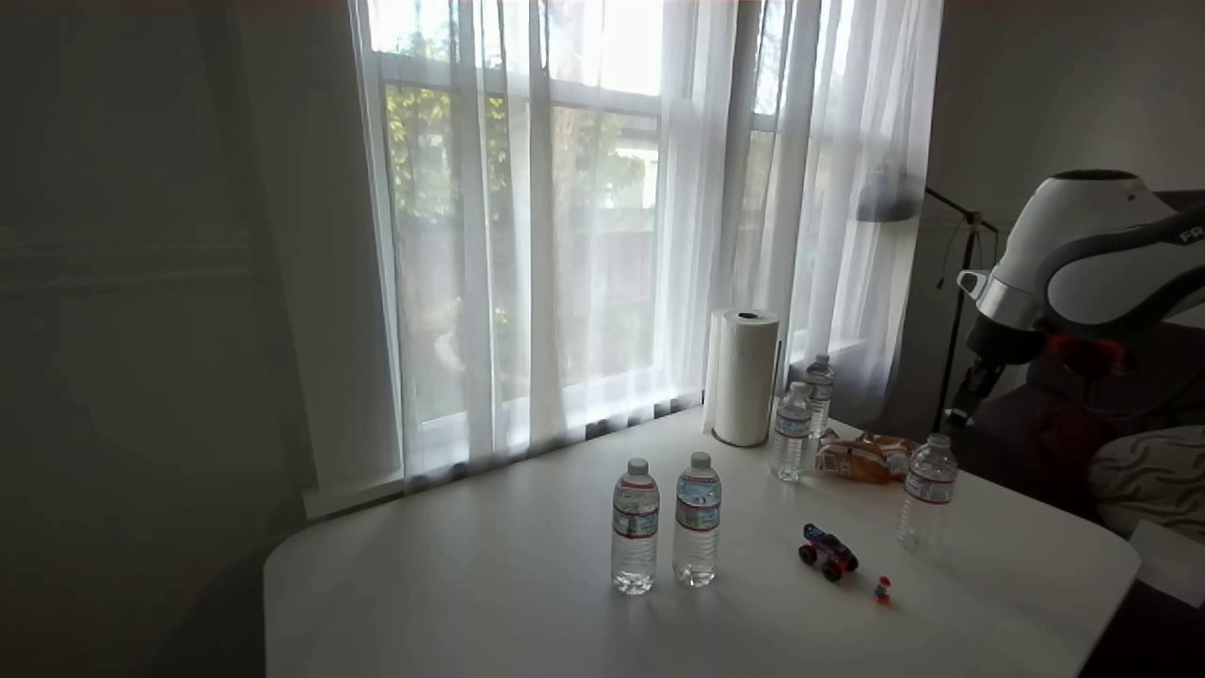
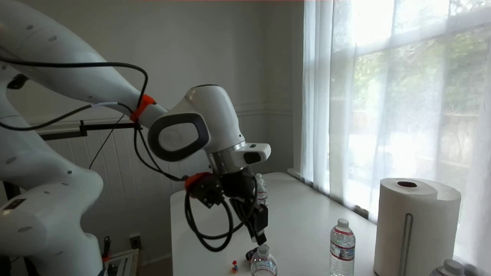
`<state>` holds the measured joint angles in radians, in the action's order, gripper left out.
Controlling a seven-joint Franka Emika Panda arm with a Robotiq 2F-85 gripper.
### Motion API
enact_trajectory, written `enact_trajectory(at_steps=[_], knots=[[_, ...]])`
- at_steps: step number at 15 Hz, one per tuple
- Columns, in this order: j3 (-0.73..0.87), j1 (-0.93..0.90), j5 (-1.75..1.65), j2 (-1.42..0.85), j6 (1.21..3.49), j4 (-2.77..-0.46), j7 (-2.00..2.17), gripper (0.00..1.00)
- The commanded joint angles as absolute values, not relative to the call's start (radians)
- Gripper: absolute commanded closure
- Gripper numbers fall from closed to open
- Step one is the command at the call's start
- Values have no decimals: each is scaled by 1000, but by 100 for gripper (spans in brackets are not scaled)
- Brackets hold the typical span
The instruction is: Pick up the white cap on the right and put it on the open water bottle
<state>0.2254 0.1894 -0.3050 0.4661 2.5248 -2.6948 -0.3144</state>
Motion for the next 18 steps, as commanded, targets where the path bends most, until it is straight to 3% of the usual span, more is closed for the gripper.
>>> enact_trajectory(at_steps=[1,5,18], knots=[[228,169,-275,451,2488,-2672,-352,75],[232,166,-273,424,2487,-2665,-360,69],[235,150,-222,342,2493,-2609,-387,73]])
